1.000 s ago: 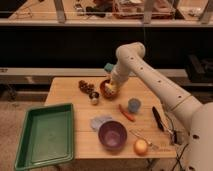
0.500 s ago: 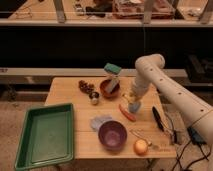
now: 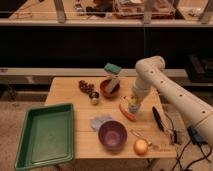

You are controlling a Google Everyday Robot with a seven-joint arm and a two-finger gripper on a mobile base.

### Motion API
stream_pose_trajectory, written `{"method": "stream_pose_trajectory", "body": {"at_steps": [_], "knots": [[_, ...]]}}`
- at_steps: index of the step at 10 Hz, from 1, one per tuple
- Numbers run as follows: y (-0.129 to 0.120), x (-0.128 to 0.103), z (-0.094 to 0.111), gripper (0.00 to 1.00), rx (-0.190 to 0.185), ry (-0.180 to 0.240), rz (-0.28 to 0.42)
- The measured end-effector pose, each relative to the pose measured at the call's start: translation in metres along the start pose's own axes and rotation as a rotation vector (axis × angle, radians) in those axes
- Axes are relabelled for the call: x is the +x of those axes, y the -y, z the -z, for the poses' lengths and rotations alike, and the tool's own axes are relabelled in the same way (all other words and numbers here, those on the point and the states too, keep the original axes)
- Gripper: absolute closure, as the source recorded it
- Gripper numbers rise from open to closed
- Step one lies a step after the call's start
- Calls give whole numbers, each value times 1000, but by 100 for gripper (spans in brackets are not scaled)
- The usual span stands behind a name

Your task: Place banana in plastic cup

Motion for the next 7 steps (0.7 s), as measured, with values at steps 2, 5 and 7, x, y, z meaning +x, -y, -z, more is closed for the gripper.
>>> {"method": "stream_pose_trajectory", "body": {"at_steps": [2,5,7], "knots": [[0,10,-8,31,-12,-11,-10],[-21,46,-17,20,-22,-38,-12],[-16,60,-13,20,29,-56,-23]]}}
